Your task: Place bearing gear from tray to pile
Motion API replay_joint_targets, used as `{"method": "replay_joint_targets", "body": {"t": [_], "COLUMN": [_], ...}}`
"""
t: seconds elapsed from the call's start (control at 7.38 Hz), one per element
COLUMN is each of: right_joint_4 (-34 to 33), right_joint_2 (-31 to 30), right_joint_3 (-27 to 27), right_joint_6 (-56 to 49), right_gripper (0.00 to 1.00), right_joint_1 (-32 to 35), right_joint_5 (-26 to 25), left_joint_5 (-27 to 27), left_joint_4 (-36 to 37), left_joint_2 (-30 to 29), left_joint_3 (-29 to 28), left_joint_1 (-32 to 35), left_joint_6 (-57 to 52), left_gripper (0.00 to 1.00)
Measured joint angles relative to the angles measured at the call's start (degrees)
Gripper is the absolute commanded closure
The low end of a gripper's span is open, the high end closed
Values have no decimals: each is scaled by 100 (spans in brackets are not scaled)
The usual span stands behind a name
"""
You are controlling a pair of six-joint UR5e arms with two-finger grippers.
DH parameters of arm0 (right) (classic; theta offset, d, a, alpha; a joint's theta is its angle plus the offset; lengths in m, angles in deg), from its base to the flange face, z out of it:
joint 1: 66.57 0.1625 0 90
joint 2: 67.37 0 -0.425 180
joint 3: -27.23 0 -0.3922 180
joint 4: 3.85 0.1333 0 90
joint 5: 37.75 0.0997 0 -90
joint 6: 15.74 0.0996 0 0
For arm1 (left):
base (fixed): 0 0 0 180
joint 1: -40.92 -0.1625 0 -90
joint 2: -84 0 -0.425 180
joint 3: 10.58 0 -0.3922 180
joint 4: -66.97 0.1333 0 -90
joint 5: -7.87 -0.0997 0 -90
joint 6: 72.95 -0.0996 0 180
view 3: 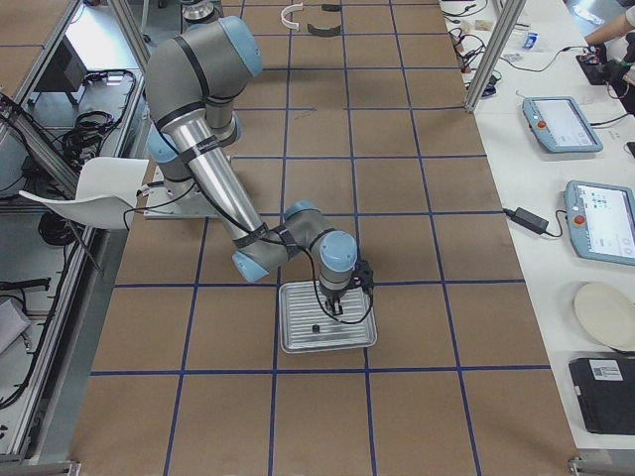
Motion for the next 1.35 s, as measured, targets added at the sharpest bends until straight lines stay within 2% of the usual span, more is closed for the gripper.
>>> {"method": "replay_joint_targets", "body": {"t": [0.27, 0.54, 0.68, 0.95, 1.08, 1.35], "right_joint_4": [158, 647, 738, 733, 684, 150], "right_joint_2": [-281, -951, -1252, -1470, -1462, -1236], "right_joint_3": [-29, -260, -466, -796, -848, -855], "right_joint_6": [375, 1416, 2204, 4211, 5415, 7264], "right_gripper": [86, 87, 87, 87, 87, 86], "right_joint_1": [104, 892, 1524, 3100, 3994, 5657], "right_joint_5": [-13, 36, 56, 146, 218, 245], "left_joint_5": [-2, 7, 21, 50, 37, 22], "left_joint_4": [8, 27, 36, 42, 41, 40], "left_joint_2": [-13, -29, -45, -34, -28, -11], "left_joint_3": [10, 49, 70, 52, 27, 46], "left_joint_1": [-13, -24, -27, -23, -23, -27], "left_joint_6": [1, 3, 7, -22, -45, -58], "left_gripper": [0, 0, 0, 0, 0, 0]}}
